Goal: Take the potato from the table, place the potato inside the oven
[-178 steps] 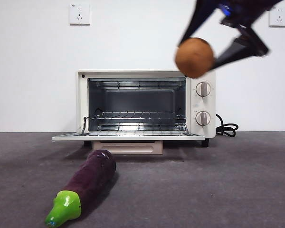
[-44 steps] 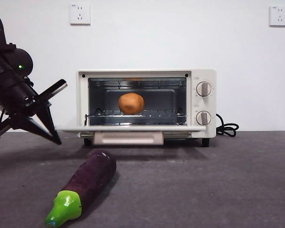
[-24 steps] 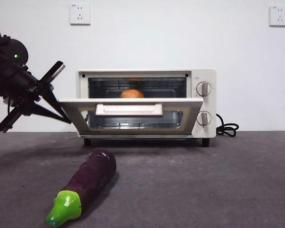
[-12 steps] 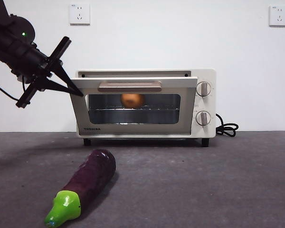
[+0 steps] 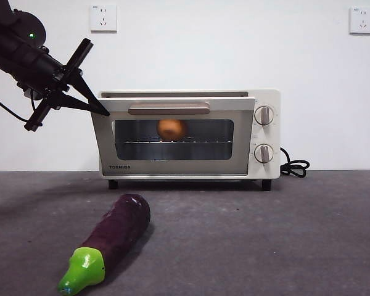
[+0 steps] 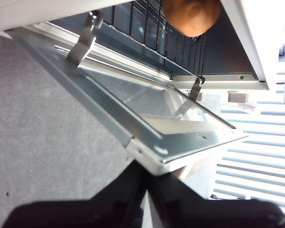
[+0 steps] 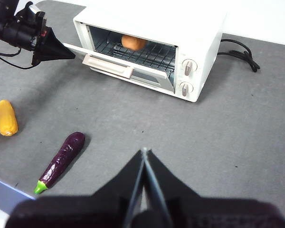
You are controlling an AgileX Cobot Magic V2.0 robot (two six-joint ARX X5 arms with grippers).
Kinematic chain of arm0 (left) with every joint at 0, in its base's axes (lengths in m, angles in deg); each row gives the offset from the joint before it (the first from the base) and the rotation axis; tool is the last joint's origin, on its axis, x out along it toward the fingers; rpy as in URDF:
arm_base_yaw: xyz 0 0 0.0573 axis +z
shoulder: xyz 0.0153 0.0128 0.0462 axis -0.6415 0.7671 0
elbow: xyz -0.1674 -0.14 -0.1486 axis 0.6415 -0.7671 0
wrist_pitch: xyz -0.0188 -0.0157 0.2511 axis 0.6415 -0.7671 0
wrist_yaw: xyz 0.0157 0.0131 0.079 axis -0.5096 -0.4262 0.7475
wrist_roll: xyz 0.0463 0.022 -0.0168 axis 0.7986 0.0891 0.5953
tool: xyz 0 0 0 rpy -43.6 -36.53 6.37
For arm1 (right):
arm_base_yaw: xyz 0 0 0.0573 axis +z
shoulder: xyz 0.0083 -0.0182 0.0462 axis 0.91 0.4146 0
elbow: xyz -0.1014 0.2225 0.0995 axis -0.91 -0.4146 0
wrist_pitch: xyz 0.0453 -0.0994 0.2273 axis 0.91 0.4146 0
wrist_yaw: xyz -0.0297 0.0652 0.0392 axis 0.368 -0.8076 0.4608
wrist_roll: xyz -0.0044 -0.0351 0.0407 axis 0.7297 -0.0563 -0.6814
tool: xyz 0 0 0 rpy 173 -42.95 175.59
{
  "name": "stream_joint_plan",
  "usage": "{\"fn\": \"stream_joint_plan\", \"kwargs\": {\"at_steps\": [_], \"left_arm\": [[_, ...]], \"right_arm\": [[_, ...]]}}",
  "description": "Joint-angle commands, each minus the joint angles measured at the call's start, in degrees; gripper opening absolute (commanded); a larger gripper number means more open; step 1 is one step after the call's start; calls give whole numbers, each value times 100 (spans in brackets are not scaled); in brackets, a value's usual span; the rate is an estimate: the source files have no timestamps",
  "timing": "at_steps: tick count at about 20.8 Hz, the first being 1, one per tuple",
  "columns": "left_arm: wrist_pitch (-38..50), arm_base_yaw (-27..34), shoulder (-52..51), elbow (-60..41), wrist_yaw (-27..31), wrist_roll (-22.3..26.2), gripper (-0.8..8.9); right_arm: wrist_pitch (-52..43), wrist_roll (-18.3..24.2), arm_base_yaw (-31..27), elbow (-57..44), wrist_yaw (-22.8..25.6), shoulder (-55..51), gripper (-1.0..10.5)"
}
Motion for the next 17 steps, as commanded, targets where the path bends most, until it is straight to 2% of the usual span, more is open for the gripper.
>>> {"fn": "stream_joint_plan", "kwargs": {"at_steps": [1, 17], "left_arm": [[136, -2, -22, 0, -2, -70, -7], [986, -2, -24, 0, -7, -658, -7]], "right_arm": [[122, 20, 4, -11, 4, -4, -3], [122, 24, 4, -11, 4, -4, -3]]}}
